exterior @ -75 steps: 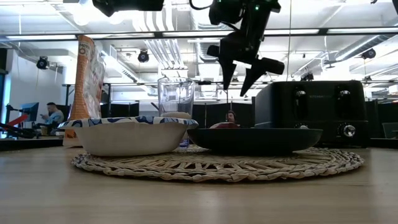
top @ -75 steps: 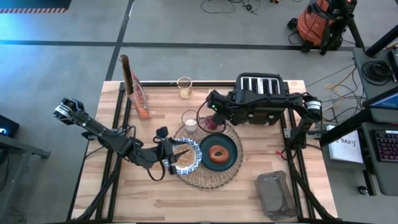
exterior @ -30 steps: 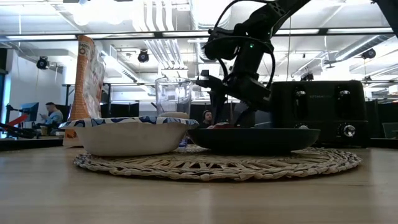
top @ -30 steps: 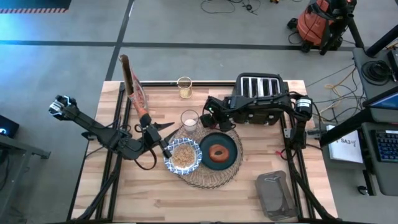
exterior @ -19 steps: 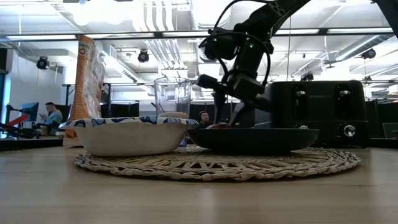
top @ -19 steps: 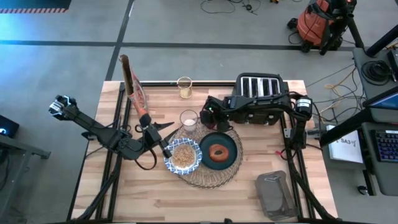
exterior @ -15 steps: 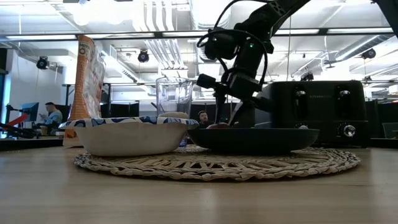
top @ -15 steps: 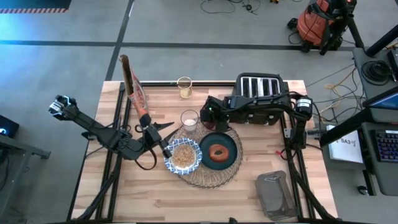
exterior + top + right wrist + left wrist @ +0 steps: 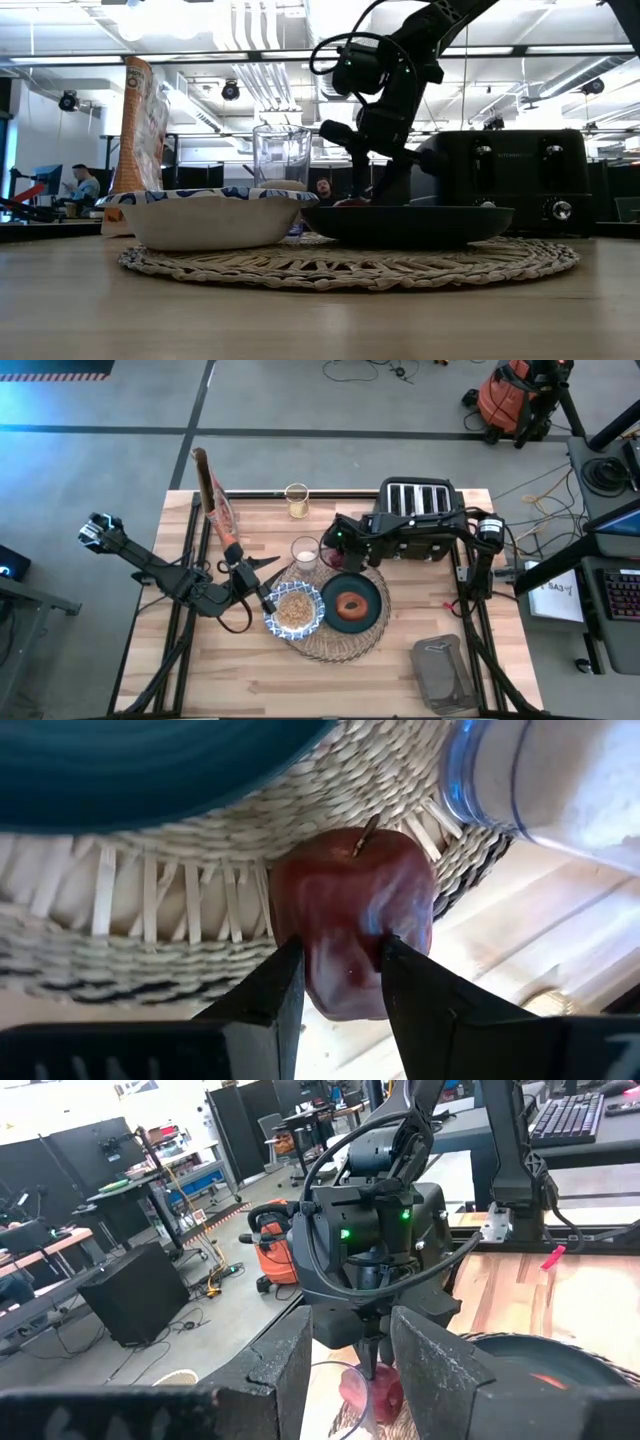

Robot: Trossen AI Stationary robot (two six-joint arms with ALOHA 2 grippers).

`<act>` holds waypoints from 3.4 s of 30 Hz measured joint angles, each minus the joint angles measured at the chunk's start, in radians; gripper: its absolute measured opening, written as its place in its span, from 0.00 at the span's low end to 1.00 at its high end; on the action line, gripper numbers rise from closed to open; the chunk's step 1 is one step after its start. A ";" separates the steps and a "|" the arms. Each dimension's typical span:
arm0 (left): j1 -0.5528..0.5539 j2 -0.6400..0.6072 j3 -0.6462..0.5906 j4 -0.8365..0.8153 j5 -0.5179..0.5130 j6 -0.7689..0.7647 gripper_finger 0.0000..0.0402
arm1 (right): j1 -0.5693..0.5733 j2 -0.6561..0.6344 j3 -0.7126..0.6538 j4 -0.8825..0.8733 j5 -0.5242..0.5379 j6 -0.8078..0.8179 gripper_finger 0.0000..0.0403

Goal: Arrange a breakfast setting
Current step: Put the red apple on the brown placemat to the right of the cup of milk

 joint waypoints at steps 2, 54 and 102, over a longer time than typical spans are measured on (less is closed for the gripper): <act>0.000 0.000 0.000 0.000 0.000 0.006 0.31 | 0.000 -0.001 0.000 0.001 -0.007 0.041 0.28; 0.000 -0.027 0.000 -0.061 -0.002 0.085 0.31 | -0.050 -0.032 -0.006 0.083 -0.262 1.157 0.27; 0.000 -0.029 0.000 -0.081 -0.002 0.099 0.31 | -0.064 -0.388 -0.799 1.387 -0.125 1.621 0.26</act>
